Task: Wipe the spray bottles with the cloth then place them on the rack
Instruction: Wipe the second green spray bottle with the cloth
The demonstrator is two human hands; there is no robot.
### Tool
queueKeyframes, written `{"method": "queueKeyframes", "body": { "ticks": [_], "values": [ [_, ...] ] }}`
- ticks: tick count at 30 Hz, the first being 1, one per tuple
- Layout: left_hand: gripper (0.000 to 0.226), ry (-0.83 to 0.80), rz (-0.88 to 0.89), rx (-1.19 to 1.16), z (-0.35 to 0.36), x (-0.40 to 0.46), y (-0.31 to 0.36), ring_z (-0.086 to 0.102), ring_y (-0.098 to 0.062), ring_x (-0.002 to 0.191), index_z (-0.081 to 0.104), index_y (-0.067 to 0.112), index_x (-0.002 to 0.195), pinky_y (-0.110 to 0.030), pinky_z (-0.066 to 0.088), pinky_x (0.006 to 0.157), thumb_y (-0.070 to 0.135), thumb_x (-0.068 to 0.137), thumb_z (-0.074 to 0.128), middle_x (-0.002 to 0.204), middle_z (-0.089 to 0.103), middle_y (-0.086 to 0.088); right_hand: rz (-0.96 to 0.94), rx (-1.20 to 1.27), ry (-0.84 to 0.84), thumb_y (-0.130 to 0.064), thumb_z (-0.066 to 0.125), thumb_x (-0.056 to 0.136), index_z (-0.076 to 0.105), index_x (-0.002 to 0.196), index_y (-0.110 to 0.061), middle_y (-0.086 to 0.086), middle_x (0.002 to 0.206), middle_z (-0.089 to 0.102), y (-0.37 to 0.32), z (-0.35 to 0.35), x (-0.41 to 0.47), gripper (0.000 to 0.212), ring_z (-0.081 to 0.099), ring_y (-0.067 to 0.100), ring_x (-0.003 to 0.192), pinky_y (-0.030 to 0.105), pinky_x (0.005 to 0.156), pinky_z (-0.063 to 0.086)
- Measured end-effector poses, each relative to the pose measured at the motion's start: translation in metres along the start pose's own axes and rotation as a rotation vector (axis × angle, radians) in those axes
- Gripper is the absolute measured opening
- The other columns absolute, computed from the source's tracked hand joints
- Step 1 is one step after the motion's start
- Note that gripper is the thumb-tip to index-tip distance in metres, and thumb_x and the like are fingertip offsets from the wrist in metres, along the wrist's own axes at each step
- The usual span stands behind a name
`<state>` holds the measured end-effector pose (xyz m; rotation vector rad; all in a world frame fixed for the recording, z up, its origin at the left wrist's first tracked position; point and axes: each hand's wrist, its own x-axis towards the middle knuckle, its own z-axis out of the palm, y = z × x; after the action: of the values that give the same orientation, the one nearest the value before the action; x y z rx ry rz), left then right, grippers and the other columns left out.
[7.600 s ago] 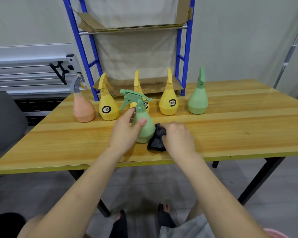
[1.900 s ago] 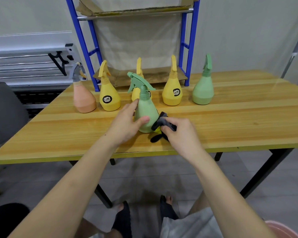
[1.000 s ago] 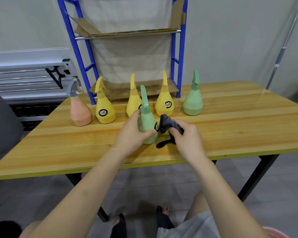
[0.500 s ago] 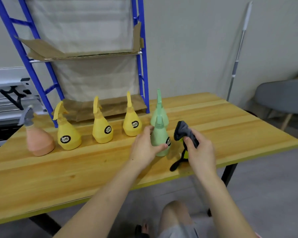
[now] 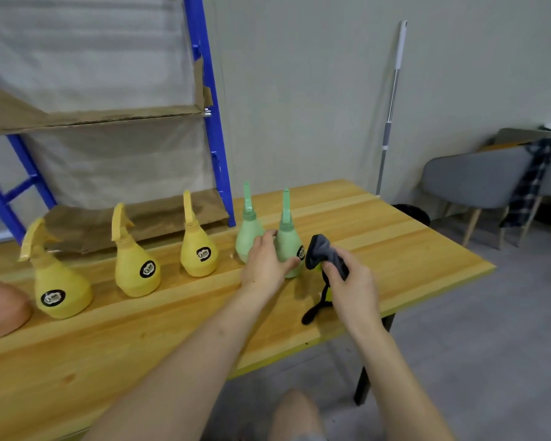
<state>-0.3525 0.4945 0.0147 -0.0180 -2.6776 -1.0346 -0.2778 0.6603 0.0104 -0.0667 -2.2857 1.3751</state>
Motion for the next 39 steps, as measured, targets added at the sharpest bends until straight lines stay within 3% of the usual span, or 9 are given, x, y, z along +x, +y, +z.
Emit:
{"method": "queueKeyframes", "body": {
  "ticks": [4,9,12,16,20,25,29,34,39],
  "values": [
    [0.076,-0.016,0.007,-0.008,-0.01,-0.006,-0.006,0.051,-0.025,0.132,0.032,0.026,0.15,-0.047,0.048,0.104,0.043,0.089,0.073,0.144,0.049,-0.004,0.001,0.013,-0.013,-0.027,0.062,0.099,0.066,0.13,-0.029,-0.014,0.114,0.071,0.001,0.001,-0.005,0.032,0.064,0.008,0.107,0.032,0.089,0.055],
    [0.051,0.025,0.079,0.077,-0.047,-0.029,-0.024,0.054,-0.02,0.129,0.04,0.028,0.145,-0.039,0.05,0.1,0.035,0.098,0.06,0.144,0.05,0.0,-0.033,0.054,-0.036,-0.029,0.062,0.098,0.066,0.13,-0.032,-0.021,0.114,0.07,-0.016,0.008,-0.021,0.031,0.063,-0.001,0.107,0.029,0.09,0.055],
    [0.043,0.016,0.105,0.134,-0.08,-0.053,-0.041,0.056,-0.018,0.127,0.045,0.028,0.142,-0.042,0.052,0.098,0.033,0.101,0.055,0.142,0.053,0.005,-0.054,0.096,-0.066,-0.029,0.063,0.098,0.065,0.131,-0.032,-0.021,0.117,0.069,-0.033,0.02,-0.036,0.033,0.061,-0.003,0.11,0.023,0.092,0.052],
    [0.031,0.041,0.089,0.278,-0.131,-0.086,-0.07,0.06,-0.02,0.119,0.05,0.032,0.134,-0.041,0.053,0.088,0.036,0.103,0.05,0.138,0.055,0.008,-0.06,0.187,-0.15,-0.023,0.065,0.096,0.069,0.125,-0.031,-0.02,0.108,0.071,-0.065,0.049,-0.057,0.03,0.063,-0.003,0.102,0.009,0.079,0.045],
    [0.028,0.111,0.056,0.365,-0.178,-0.118,-0.103,0.062,-0.022,0.113,0.052,0.034,0.13,-0.038,0.052,0.076,0.037,0.103,0.049,0.136,0.055,0.009,-0.116,0.283,-0.254,-0.019,0.066,0.095,0.072,0.119,-0.03,-0.02,0.105,0.073,-0.1,0.086,-0.081,0.028,0.065,-0.001,0.101,0.016,0.083,0.05],
    [0.026,0.185,-0.07,0.353,-0.233,-0.156,-0.153,0.063,-0.022,0.108,0.053,0.035,0.127,-0.037,0.05,0.074,0.035,0.102,0.051,0.135,0.054,0.012,-0.155,0.326,-0.372,-0.021,0.067,0.095,0.072,0.12,-0.03,-0.018,0.104,0.074,-0.139,0.142,-0.113,0.027,0.067,0.002,0.1,0.021,0.086,0.052],
    [0.025,0.248,-0.119,0.297,-0.277,-0.197,-0.199,0.064,-0.026,0.098,0.057,0.029,0.125,-0.045,0.054,0.079,0.031,0.099,0.057,0.13,0.057,0.006,-0.178,0.378,-0.483,-0.02,0.069,0.094,0.074,0.116,-0.03,-0.02,0.102,0.074,-0.179,0.198,-0.149,0.025,0.066,-0.001,0.098,0.012,0.081,0.048],
    [0.023,0.317,-0.324,0.359,-0.331,-0.254,-0.258,0.061,-0.021,0.078,0.053,0.032,0.125,-0.04,0.051,0.066,0.035,0.102,0.051,0.13,0.053,0.01,-0.257,0.402,-0.713,-0.02,0.068,0.094,0.073,0.116,-0.031,-0.018,0.102,0.073,-0.23,0.274,-0.206,0.025,0.065,0.0,0.096,0.013,0.079,0.047],
    [0.026,0.383,-0.455,0.373,-0.378,-0.302,-0.3,0.061,-0.018,0.083,0.055,0.03,0.127,-0.039,0.052,0.068,0.033,0.102,0.052,0.128,0.055,0.008,-0.32,0.416,-0.872,-0.021,0.068,0.094,0.073,0.114,-0.035,-0.024,0.107,0.072,-0.272,0.327,-0.252,0.025,0.063,-0.005,0.1,0.017,0.083,0.048]
  ]
}}
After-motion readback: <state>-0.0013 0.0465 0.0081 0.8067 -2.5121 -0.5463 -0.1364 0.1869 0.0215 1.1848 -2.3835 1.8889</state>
